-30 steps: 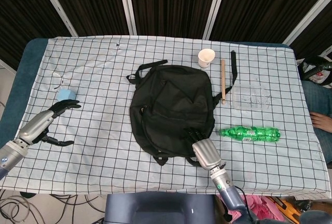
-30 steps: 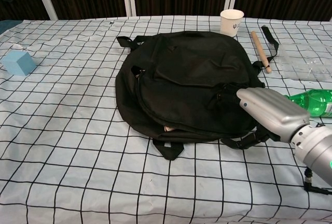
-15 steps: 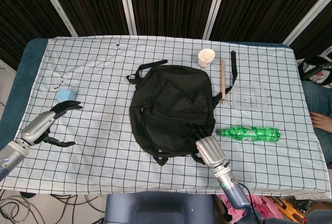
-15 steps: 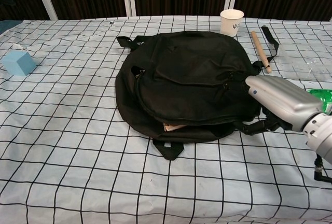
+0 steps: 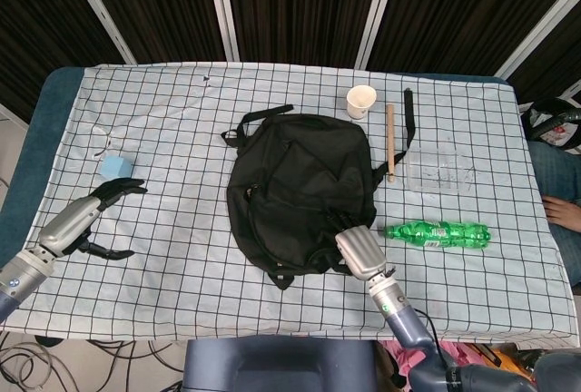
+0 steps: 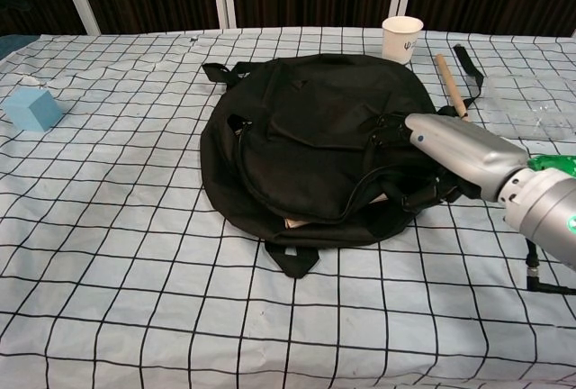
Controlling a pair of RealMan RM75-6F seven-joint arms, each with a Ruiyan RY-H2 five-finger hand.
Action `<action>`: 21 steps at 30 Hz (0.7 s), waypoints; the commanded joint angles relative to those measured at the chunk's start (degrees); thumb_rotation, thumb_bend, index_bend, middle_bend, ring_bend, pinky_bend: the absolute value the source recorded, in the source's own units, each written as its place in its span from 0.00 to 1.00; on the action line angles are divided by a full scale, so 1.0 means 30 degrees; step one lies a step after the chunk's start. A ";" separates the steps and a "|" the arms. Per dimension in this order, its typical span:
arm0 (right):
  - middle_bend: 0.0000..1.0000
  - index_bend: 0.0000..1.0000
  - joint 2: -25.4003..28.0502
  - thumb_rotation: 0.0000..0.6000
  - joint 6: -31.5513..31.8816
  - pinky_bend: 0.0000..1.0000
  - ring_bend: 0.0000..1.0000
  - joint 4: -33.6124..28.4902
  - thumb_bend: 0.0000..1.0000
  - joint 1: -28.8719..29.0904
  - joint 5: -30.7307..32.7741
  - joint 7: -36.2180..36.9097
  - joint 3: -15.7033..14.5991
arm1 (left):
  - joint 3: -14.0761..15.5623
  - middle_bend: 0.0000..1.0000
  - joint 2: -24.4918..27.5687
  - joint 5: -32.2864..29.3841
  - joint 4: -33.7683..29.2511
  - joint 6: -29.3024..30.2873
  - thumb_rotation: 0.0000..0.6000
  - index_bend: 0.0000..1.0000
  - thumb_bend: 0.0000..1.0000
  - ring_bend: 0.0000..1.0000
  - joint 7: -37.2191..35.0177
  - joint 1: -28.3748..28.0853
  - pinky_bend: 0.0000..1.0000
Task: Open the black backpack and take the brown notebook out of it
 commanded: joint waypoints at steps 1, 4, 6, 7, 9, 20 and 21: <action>0.14 0.51 0.0262 1.00 -0.0274 0.12 0.07 0.0003 0.48 0.0222 0.0283 0.0370 0.0297 | -0.0029 0.09 0.0012 -0.0100 -0.0037 -0.0106 1.00 0.16 0.10 0.00 0.0097 0.0031 0.00; 0.15 0.60 0.0616 1.00 -0.0475 0.12 0.07 -0.0173 0.48 0.0389 0.0581 0.0789 0.0598 | -0.0075 0.09 -0.0067 -0.0227 -0.0012 -0.0254 1.00 0.16 0.10 0.00 0.0223 0.0038 0.00; 0.16 0.67 0.1087 1.00 -0.0698 0.12 0.07 -0.0402 0.48 0.0516 0.0941 0.1296 0.0958 | -0.0095 0.09 -0.0200 -0.0277 0.0006 -0.0437 1.00 0.16 0.10 0.00 0.0399 0.0004 0.00; 0.16 0.68 0.1376 1.00 -0.0901 0.12 0.07 -0.0549 0.47 0.0600 0.1150 0.1555 0.1116 | -0.0107 0.09 -0.0264 -0.0295 -0.0003 -0.0532 1.00 0.16 0.10 0.00 0.0491 -0.0018 0.00; 0.16 0.72 0.1769 1.00 -0.1254 0.12 0.07 -0.0751 0.47 0.0734 0.1484 0.1851 0.1311 | -0.0127 0.09 -0.0344 -0.0314 -0.0028 -0.0641 1.00 0.16 0.10 0.00 0.0652 -0.0042 0.00; 0.16 0.77 0.3833 1.00 -0.4168 0.12 0.07 -0.1064 0.47 0.2091 0.4965 0.4223 0.3882 | -0.0077 0.11 -0.0984 0.0150 -0.0533 -0.0949 1.00 0.16 0.11 0.00 0.3110 -0.0124 0.01; 0.16 0.77 0.3955 1.00 -0.4416 0.12 0.07 -0.1000 0.47 0.2199 0.5247 0.4354 0.4041 | -0.0101 0.11 -0.1076 0.0167 -0.0569 -0.0910 1.00 0.16 0.12 0.00 0.3351 -0.0112 0.03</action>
